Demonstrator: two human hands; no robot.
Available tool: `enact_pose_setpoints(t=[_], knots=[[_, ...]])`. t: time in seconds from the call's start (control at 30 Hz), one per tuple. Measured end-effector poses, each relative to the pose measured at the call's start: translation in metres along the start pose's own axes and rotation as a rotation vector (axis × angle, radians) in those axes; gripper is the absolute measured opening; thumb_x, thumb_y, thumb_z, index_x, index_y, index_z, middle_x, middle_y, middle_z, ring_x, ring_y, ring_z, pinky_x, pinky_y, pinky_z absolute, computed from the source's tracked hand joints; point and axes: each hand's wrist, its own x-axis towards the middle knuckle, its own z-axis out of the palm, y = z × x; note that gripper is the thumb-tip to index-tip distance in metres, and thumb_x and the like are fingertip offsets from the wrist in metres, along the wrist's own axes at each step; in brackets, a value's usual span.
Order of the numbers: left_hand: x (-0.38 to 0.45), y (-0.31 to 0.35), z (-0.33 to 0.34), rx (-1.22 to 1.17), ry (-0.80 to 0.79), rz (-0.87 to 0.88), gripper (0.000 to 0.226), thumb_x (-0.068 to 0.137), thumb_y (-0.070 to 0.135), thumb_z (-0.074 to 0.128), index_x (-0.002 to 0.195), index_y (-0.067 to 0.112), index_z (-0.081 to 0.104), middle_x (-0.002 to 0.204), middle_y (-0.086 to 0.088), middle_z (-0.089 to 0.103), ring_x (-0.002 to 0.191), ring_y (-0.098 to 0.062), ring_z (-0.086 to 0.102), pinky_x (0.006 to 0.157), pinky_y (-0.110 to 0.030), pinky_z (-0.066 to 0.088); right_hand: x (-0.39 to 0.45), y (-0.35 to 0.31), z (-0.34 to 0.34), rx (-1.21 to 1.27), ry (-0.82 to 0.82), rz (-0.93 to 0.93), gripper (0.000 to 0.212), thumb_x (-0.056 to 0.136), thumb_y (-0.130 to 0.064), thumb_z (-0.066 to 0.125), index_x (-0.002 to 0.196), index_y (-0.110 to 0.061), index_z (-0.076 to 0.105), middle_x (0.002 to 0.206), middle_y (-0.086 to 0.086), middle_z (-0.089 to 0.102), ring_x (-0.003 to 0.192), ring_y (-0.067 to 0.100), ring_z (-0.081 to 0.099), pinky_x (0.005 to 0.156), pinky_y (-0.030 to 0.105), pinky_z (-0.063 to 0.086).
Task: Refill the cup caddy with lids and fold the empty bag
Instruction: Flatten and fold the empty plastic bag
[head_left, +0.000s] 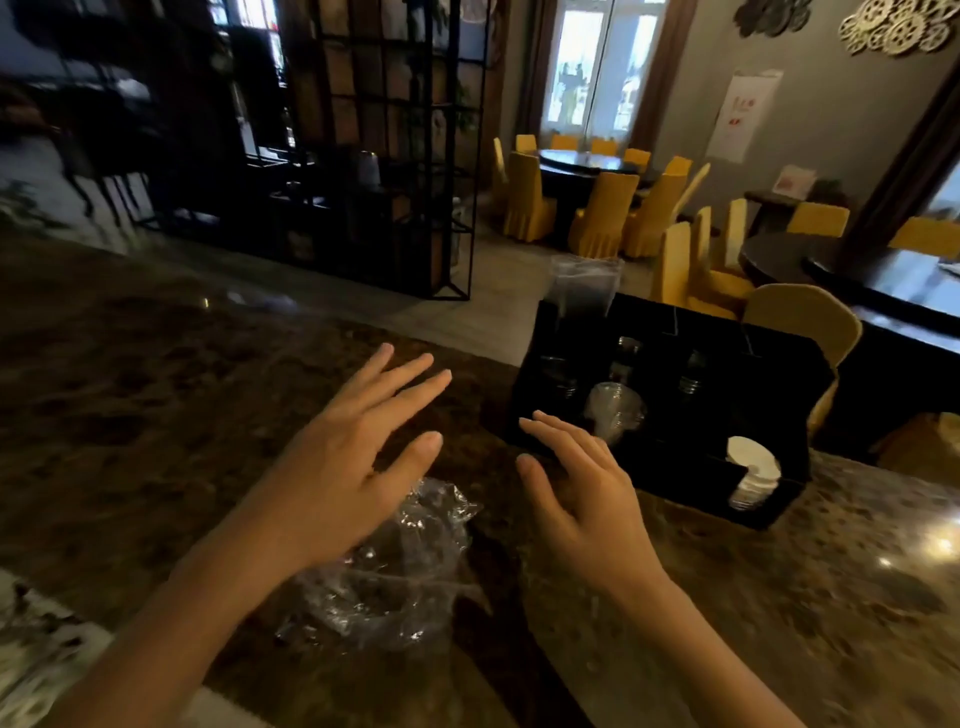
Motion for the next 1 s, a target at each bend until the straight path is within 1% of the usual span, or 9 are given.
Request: enact_pose_setpoints(t=[0.17,0.27,0.4,0.57,0.7,0.87,0.93,0.97,1.0], knots=[[-0.023,-0.05,-0.027,-0.01,-0.03,-0.119,0.057,0.092,0.061,0.037,0.148,0.05,0.034,0.158,0.034,0.02,0.146,0.016,-0.006,0.118,-0.034,0.008,-0.014,-0.032,0.012,0.17,-0.029,0.016,0.043,0.101,-0.056,0.046,0.136,-0.036,0.063,0.142,-0.023,0.057,0.135,-0.003,0.049,0.106,0.033,0.051],[-0.036,-0.08,-0.029,-0.04,-0.059,-0.188,0.054,0.092,0.06,0.037,0.145,0.05,0.038,0.155,0.035,0.024,0.147,0.015,-0.001,0.115,-0.027,0.008,-0.026,-0.043,0.02,0.228,-0.03,0.053,0.04,0.101,-0.06,0.046,0.132,-0.042,0.064,0.136,-0.027,0.06,0.131,-0.003,0.054,0.096,0.026,0.054],[-0.051,-0.119,-0.021,-0.169,-0.098,-0.315,0.051,0.094,0.056,0.04,0.144,0.048,0.043,0.154,0.03,0.032,0.147,0.009,0.011,0.108,-0.017,0.02,-0.047,-0.053,0.031,0.328,-0.016,0.141,0.032,0.099,-0.059,0.051,0.125,-0.048,0.066,0.13,-0.022,0.065,0.12,0.003,0.063,0.085,0.012,0.051],[-0.069,-0.147,0.006,-0.344,-0.181,-0.391,0.054,0.091,0.059,0.044,0.143,0.045,0.048,0.149,0.031,0.038,0.14,0.011,0.027,0.109,-0.02,0.026,-0.069,-0.062,0.049,0.332,0.017,0.253,0.026,0.094,-0.046,0.061,0.118,-0.048,0.069,0.117,-0.017,0.071,0.109,0.006,0.068,0.084,0.021,0.055],[-0.07,-0.162,0.027,-0.36,-0.155,-0.373,0.043,0.1,0.043,0.05,0.142,0.04,0.05,0.146,0.025,0.046,0.129,0.014,0.038,0.105,-0.017,0.032,-0.08,-0.07,0.062,0.347,0.044,0.349,0.027,0.091,-0.044,0.064,0.118,-0.046,0.07,0.113,-0.014,0.073,0.104,0.008,0.071,0.083,0.032,0.059],[-0.061,-0.189,0.045,-0.338,-0.186,-0.391,0.047,0.103,0.015,0.05,0.147,0.032,0.047,0.153,0.013,0.043,0.136,-0.006,0.044,0.115,-0.034,0.038,-0.091,-0.067,0.074,0.271,0.095,0.411,0.028,0.088,-0.04,0.067,0.115,-0.033,0.073,0.106,-0.011,0.075,0.095,0.01,0.073,0.077,0.038,0.061],[-0.057,-0.201,0.053,-0.309,-0.223,-0.408,0.057,0.102,0.008,0.05,0.151,0.032,0.04,0.154,0.011,0.039,0.12,-0.009,0.059,0.101,-0.032,0.051,-0.094,-0.062,0.078,0.261,0.111,0.426,0.022,0.089,-0.031,0.069,0.111,-0.032,0.075,0.1,-0.012,0.076,0.089,0.01,0.074,0.072,0.038,0.062],[-0.055,-0.208,0.057,-0.281,-0.23,-0.411,0.061,0.1,0.007,0.053,0.153,0.032,0.037,0.152,0.01,0.039,0.114,-0.006,0.061,0.095,-0.028,0.054,-0.095,-0.059,0.08,0.268,0.117,0.437,0.021,0.09,-0.024,0.07,0.109,-0.031,0.075,0.098,-0.012,0.077,0.088,0.01,0.074,0.072,0.036,0.062],[-0.052,-0.214,0.061,-0.245,-0.23,-0.413,0.064,0.098,0.008,0.058,0.153,0.031,0.036,0.152,0.008,0.041,0.117,-0.006,0.058,0.097,-0.028,0.053,-0.095,-0.058,0.082,0.28,0.122,0.447,0.022,0.091,-0.019,0.071,0.108,-0.031,0.076,0.097,-0.012,0.078,0.086,0.01,0.074,0.072,0.035,0.062]])
